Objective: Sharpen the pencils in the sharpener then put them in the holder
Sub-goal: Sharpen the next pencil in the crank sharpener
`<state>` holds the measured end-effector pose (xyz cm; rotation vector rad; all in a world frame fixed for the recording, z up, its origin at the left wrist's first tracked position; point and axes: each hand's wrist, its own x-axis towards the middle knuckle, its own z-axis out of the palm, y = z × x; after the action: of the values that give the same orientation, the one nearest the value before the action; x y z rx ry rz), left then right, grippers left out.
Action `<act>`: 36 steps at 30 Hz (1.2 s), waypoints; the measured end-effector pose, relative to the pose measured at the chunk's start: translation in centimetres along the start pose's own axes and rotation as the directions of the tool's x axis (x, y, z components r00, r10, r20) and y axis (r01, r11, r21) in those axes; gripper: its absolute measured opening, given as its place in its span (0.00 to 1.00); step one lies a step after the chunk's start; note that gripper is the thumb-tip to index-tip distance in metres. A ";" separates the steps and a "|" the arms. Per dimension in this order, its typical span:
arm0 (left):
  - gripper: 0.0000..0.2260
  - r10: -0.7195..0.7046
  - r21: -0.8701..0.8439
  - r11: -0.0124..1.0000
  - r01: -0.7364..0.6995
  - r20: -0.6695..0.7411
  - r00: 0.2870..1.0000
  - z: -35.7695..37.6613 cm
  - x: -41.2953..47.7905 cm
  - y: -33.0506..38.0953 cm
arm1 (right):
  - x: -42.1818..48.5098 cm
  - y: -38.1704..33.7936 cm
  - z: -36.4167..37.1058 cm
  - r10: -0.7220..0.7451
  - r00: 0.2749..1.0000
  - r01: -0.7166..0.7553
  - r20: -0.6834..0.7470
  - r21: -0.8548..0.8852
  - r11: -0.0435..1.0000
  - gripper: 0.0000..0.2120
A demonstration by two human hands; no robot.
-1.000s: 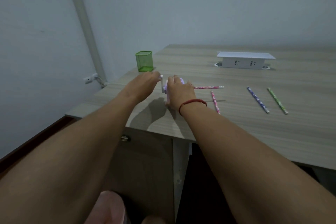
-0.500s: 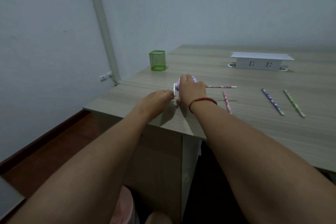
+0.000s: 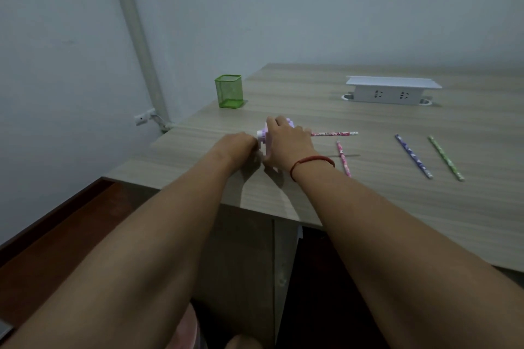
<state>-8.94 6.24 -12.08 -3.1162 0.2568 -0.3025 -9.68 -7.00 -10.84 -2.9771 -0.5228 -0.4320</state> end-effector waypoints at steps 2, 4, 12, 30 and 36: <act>0.09 0.010 0.033 0.999 -0.009 -0.038 0.999 -0.7 1.1 -0.4 | -0.1 0.0 0.0 0.002 1.000 -0.002 0.000 0.024 1.000 0.29; 0.08 0.049 0.081 0.996 -0.044 -0.055 0.997 -1.6 2.1 -0.7 | -0.2 0.2 -0.1 0.013 1.000 -0.013 -0.008 0.040 0.999 0.28; 0.08 0.114 0.045 0.993 -0.108 -0.143 0.983 -2.0 2.0 -1.3 | 0.0 0.2 -0.6 -0.024 1.000 0.025 0.019 -0.039 0.999 0.31; 0.07 0.145 -0.012 0.988 -0.153 -0.249 0.958 -3.7 -4.1 1.0 | -0.1 -0.2 -1.0 0.057 0.997 -0.058 0.058 0.006 0.998 0.32; 0.07 0.095 -0.024 0.995 -0.101 -0.188 0.978 -3.7 -4.1 0.8 | 0.2 -0.6 -1.1 0.076 0.994 -0.076 0.075 -0.007 0.997 0.33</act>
<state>-13.77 6.22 -9.22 -3.0955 0.4195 -0.5959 -9.96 -6.53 -9.73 -3.0151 -0.4136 -0.3156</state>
